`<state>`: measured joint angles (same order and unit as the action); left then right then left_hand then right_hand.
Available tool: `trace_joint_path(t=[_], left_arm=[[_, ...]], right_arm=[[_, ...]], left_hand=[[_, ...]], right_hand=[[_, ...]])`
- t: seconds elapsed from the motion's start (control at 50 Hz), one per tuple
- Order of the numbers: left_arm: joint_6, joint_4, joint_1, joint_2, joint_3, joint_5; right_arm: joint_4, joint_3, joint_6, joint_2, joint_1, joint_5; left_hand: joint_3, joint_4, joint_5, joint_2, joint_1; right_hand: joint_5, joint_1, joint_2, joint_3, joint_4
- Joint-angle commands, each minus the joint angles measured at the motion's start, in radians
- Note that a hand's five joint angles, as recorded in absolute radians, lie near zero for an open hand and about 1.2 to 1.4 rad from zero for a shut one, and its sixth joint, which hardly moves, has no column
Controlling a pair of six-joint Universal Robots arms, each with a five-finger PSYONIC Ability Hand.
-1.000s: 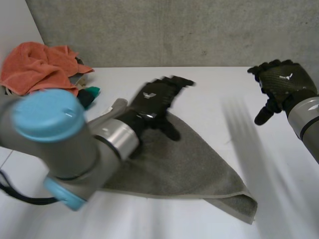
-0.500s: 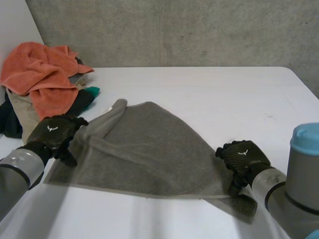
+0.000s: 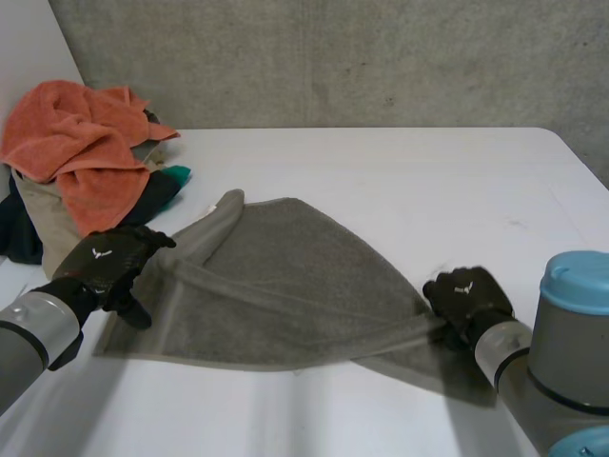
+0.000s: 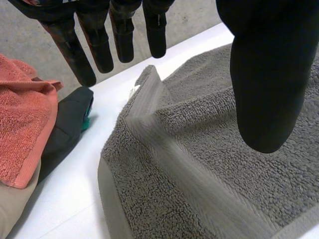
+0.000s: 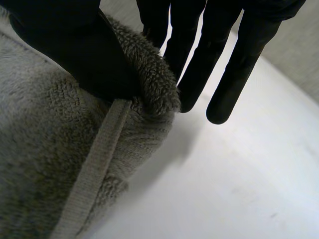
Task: Fold the laundry.
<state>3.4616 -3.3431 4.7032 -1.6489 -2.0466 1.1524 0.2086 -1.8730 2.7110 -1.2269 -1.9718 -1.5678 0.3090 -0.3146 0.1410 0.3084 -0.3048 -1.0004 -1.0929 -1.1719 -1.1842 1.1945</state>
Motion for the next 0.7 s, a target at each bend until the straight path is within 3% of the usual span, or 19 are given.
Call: trace_joint_path(t=[0.02,0.14,0.22,0.32,0.44,0.7], left_arm=[[0.013,-0.001,0.006,0.024,-0.058,-0.016],[0.027,-0.021,0.009,0.009,-0.104,-0.083],[0.065,-0.035,0.008,-0.029,-0.116,-0.112],[0.132,-0.035,-0.008,-0.089,-0.118,-0.115],[0.201,-0.03,-0.009,-0.109,-0.118,-0.117],[0.206,-0.041,-0.011,-0.193,-0.061,-0.111]], right_arm=[[-0.009,0.098,-0.025,-0.143,0.002,0.002],[-0.032,0.167,-0.051,-0.151,0.033,0.002],[-0.049,0.195,-0.068,-0.073,0.03,-0.004],[-0.045,0.238,-0.065,0.016,0.04,-0.009],[-0.043,0.242,-0.069,0.029,0.07,-0.008],[-0.041,0.227,-0.071,0.033,0.073,-0.004]], left_hand=[[0.048,-0.043,0.042,0.049,-0.053],[0.057,-0.051,0.051,0.058,-0.061],[0.078,-0.072,0.071,0.078,-0.082],[0.133,-0.128,0.127,0.134,-0.138],[0.16,-0.154,0.153,0.161,-0.164],[0.318,-0.313,0.312,0.319,-0.323]], right_hand=[[-0.221,-0.303,-0.224,-0.212,0.202],[-0.221,-0.303,-0.224,-0.212,0.202],[-0.221,-0.303,-0.224,-0.212,0.202],[-0.221,-0.303,-0.224,-0.212,0.202],[-0.221,-0.303,-0.224,-0.212,0.202],[-0.221,-0.303,-0.224,-0.212,0.202]])
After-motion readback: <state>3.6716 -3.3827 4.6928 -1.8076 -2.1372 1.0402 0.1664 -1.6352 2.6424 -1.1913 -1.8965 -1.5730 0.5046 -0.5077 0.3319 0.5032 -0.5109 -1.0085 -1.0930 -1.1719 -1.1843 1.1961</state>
